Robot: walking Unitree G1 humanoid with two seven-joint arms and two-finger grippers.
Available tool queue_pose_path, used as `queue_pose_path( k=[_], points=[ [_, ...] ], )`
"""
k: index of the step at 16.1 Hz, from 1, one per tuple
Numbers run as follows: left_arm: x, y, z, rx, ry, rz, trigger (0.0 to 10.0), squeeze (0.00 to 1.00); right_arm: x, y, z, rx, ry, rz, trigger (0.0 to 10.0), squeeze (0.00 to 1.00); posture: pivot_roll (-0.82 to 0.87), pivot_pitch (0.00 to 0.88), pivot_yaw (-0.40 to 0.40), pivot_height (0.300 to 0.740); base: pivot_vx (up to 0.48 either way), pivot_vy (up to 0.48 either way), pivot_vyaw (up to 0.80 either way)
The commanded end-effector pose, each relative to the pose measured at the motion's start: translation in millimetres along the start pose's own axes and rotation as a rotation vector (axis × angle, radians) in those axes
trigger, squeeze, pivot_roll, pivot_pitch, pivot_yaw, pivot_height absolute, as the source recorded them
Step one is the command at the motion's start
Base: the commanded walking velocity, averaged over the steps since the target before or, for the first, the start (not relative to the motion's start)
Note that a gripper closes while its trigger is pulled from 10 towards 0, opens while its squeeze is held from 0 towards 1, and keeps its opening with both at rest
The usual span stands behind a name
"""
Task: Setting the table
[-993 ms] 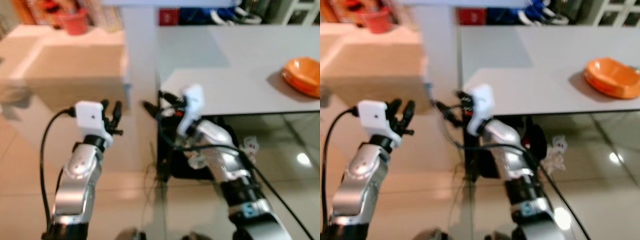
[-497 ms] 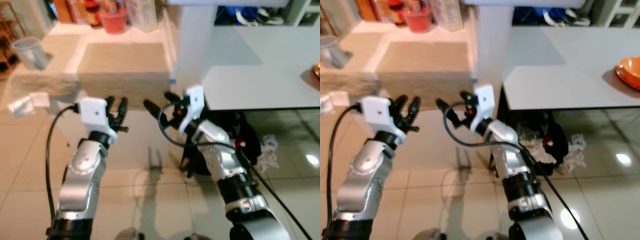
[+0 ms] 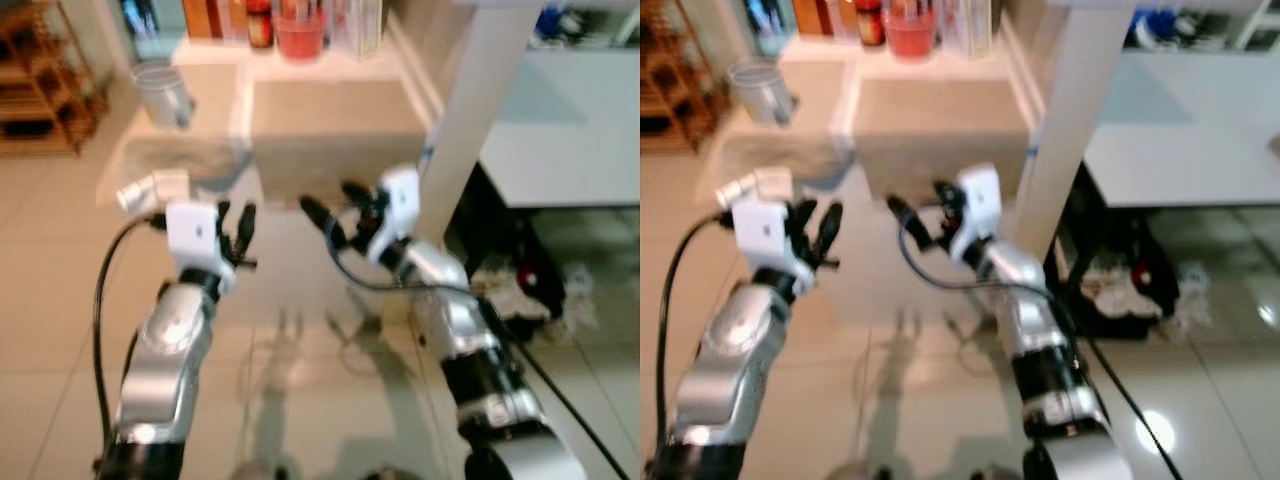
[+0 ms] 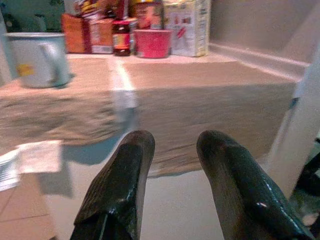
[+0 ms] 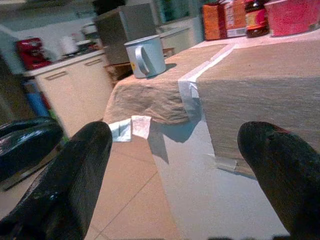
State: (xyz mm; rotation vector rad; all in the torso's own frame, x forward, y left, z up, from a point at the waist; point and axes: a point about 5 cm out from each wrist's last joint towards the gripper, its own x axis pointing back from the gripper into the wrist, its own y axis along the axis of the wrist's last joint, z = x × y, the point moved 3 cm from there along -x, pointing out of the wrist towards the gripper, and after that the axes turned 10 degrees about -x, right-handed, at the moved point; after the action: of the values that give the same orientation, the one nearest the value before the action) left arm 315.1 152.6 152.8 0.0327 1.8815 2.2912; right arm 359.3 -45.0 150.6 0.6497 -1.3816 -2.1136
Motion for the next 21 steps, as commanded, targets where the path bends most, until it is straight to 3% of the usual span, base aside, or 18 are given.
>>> queue_pose_path(
  k=[1,5,8,9,12,17,21],
  points=[
    [0.7,-6.4,10.1,-0.033,0.041,0.027,10.0,0.0,-7.6,4.0,6.9,0.014,0.016,-0.009,10.0,0.0,-0.05,0.032,-0.007,0.74,0.0,0.48,0.0],
    [4.3,-13.4,19.8,-0.027,0.105,0.051,10.0,0.0,-3.9,-3.4,-4.1,0.033,-0.056,0.016,10.0,0.0,-0.05,0.034,-0.01,0.74,0.0,0.324,0.0],
    [14.2,-21.1,15.5,-0.036,0.084,0.055,10.0,0.0,8.8,-16.0,-13.3,0.011,-0.077,0.052,10.0,0.0,-0.05,0.039,-0.009,0.74,0.0,0.0,0.0],
    [18.0,-27.9,16.1,-0.035,0.089,0.074,10.0,0.0,12.1,-20.7,-16.4,0.047,-0.087,0.076,10.0,0.0,-0.06,0.039,-0.008,0.74,0.334,0.0,0.8],
    [24.3,-35.2,14.4,-0.016,0.092,0.09,10.0,0.0,19.9,-22.2,-25.5,0.023,-0.147,0.049,10.0,0.0,-0.06,0.041,-0.009,0.74,0.471,0.0,0.27],
    [18.1,-24.3,8.2,-0.008,0.059,0.042,10.0,0.0,19.5,-8.0,-26.4,0.023,-0.138,-0.014,10.0,0.0,-0.06,0.043,-0.009,0.74,0.477,0.0,0.32],
    [15.3,-15.1,9.0,-0.017,0.039,0.01,10.0,0.0,16.8,11.7,-16.9,0.009,-0.101,-0.129,10.0,0.0,-0.06,0.03,-0.007,0.74,0.48,0.0,0.33]
  ],
)
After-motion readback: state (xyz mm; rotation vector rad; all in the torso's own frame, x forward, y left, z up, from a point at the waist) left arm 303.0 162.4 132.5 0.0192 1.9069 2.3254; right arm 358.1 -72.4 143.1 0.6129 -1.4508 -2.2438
